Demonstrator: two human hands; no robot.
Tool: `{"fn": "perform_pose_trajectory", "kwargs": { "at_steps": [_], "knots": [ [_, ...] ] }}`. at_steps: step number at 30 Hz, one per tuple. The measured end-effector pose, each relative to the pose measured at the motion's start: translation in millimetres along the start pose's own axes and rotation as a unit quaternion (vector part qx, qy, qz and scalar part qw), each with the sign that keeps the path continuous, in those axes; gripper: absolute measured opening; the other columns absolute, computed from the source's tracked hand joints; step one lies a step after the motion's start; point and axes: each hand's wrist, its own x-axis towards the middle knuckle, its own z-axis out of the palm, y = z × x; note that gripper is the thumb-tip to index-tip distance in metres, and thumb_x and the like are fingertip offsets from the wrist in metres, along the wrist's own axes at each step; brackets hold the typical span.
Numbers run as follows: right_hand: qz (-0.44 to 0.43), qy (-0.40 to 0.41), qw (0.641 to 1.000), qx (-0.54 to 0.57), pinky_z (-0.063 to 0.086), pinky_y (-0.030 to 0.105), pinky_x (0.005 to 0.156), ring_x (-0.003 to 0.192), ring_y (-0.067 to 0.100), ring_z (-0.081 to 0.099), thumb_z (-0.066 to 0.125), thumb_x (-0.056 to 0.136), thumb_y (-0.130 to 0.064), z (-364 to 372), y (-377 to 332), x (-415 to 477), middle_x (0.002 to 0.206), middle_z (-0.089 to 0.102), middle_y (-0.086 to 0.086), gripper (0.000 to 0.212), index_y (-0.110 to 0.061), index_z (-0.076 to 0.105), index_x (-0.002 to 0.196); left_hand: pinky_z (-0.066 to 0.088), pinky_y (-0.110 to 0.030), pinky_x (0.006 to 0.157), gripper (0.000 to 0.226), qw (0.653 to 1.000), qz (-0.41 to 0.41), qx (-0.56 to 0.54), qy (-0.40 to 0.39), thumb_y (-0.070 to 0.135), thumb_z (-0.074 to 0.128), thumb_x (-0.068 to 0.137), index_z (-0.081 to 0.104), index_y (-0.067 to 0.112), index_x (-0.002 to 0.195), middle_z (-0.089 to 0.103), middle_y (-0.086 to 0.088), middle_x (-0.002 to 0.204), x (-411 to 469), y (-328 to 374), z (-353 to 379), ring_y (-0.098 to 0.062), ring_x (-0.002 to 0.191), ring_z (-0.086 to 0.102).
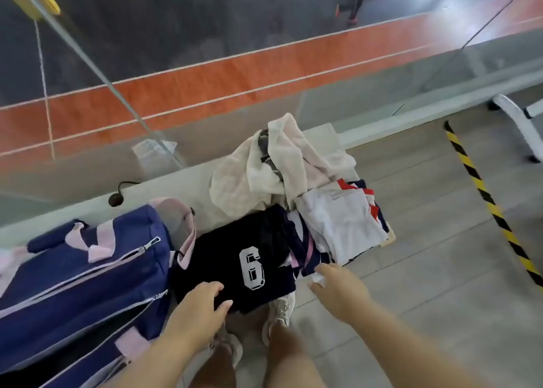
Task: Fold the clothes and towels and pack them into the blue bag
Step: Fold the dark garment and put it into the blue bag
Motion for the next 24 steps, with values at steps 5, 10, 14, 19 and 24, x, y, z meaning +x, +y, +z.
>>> {"fn": "perform_pose_trajectory", "kwargs": {
  "at_steps": [5,10,14,19,24],
  "knots": [
    [-0.029,0.087,0.996,0.016,0.043,0.031,0.091,0.12,0.02,0.045,0.045,0.095,-0.045,42,-10,45,0.131,0.049,-0.001,0.049,-0.02,0.041,0.137,0.036,-0.029,0.101,0.044,0.99,0.101,0.065,0.075,0.033,0.057,0.09,0.052,0.014,0.13,0.052,-0.002,0.128,55,-28,33,-0.021,0.122,0.044],
    [-0.1,0.185,0.977,0.03,0.032,0.033,0.105,0.132,0.025,0.027,0.048,0.092,-0.051,70,-31,76,0.146,0.033,0.004,0.068,-0.014,0.028,0.145,0.05,-0.036,0.088,0.052,0.956,0.179,0.162,0.168,0.044,0.04,0.081,0.062,0.017,0.119,0.064,-0.006,0.117,103,-51,60,-0.025,0.112,0.049],
    [-0.098,0.171,0.98,0.008,0.025,0.038,0.11,0.139,0.03,0.017,0.043,0.089,-0.06,88,-44,93,0.154,0.019,0.009,0.082,-0.014,0.011,0.15,0.054,-0.046,0.079,0.055,0.94,0.176,0.233,0.176,0.053,0.026,0.09,0.067,0.025,0.113,0.067,-0.005,0.117,125,-66,81,-0.037,0.108,0.06],
    [-0.103,0.196,0.975,-0.025,0.038,0.041,0.099,0.126,0.033,0.035,0.045,0.09,-0.056,115,-47,100,0.143,0.035,0.011,0.077,-0.012,0.018,0.147,0.053,-0.048,0.081,0.073,0.936,0.177,0.233,0.196,0.054,0.006,0.095,0.072,0.024,0.106,0.067,-0.006,0.117,117,-83,97,-0.039,0.109,0.059],
    [-0.125,0.201,0.971,-0.004,0.037,0.04,0.099,0.125,0.03,0.035,0.046,0.088,-0.06,140,-53,93,0.141,0.038,0.007,0.076,-0.016,0.022,0.145,0.053,-0.047,0.083,0.046,0.944,0.151,0.224,0.188,0.047,0.037,0.079,0.072,0.03,0.104,0.068,-0.001,0.115,98,-99,96,-0.033,0.109,0.056]
  ]
}}
